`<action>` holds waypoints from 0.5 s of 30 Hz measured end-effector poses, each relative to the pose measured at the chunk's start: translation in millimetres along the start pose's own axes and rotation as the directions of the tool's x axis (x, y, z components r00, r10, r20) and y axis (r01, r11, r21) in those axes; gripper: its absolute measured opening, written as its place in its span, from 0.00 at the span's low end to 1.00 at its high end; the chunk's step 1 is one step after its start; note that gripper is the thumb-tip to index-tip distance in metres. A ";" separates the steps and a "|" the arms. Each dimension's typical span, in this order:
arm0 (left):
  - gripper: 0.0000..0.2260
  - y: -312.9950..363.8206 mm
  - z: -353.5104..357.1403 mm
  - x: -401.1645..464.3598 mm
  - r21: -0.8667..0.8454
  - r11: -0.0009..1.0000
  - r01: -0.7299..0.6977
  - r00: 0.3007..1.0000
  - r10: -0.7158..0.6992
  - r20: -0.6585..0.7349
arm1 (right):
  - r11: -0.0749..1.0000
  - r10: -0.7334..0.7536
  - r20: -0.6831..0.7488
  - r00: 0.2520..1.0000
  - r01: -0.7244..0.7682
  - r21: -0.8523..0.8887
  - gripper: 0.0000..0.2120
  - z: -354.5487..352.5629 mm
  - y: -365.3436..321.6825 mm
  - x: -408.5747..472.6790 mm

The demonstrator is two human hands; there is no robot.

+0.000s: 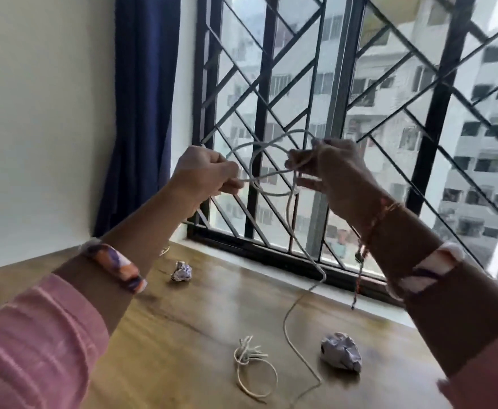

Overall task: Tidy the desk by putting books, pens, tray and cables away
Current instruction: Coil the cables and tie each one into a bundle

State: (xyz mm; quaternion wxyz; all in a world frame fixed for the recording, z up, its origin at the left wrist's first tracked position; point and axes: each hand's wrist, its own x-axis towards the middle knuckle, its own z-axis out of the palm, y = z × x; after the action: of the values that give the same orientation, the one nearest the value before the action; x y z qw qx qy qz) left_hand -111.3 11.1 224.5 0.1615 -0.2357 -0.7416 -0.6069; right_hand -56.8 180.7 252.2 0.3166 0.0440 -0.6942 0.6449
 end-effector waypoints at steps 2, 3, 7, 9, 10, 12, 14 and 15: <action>0.02 -6.5 -2.7 0.7 -0.090 0.996 -0.018 1.000 0.017 -0.017 | 0.936 0.154 0.036 0.987 -0.157 0.316 0.13 14.5 2.4 5.2; 0.04 -9.5 -5.4 2.2 -0.137 0.991 0.007 1.000 -0.009 -0.013 | 0.880 0.201 0.077 0.977 -0.214 0.424 0.13 19.9 3.3 8.7; 0.14 -23.4 -20.7 16.4 -0.529 0.786 0.321 0.947 -0.257 0.192 | 0.813 0.249 0.103 0.963 -0.266 0.518 0.12 30.9 8.6 17.5; 0.16 -29.2 -29.1 25.7 -0.735 0.528 0.426 0.898 -0.349 0.270 | 0.957 0.083 0.029 0.996 -0.087 0.276 0.05 30.0 11.1 20.0; 0.16 -31.6 -33.2 30.8 -0.805 0.406 0.432 0.881 -0.380 0.281 | 0.997 -0.061 0.010 0.998 0.060 0.055 0.03 29.6 10.4 19.8; 0.15 -37.0 -38.3 38.0 -0.887 0.231 0.399 0.862 -0.424 0.277 | 0.942 -0.232 0.044 0.972 0.236 -0.238 0.07 29.0 8.0 19.9; 0.18 -44.0 -37.9 41.6 -0.907 0.171 0.386 0.849 -0.451 0.276 | 0.972 -0.140 0.062 0.988 0.149 -0.183 0.09 27.1 3.5 22.7; 0.17 -47.4 -35.7 42.3 -0.898 0.188 0.398 0.843 -0.462 0.277 | 0.995 -0.044 0.056 0.997 0.048 -0.082 0.10 25.0 2.1 26.4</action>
State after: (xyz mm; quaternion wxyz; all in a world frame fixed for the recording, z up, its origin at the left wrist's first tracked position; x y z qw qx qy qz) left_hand -174.2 -24.5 215.2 -0.1592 -0.0500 -0.2847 -0.9440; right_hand -88.4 167.1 264.3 0.3139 0.0644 -0.7276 0.6065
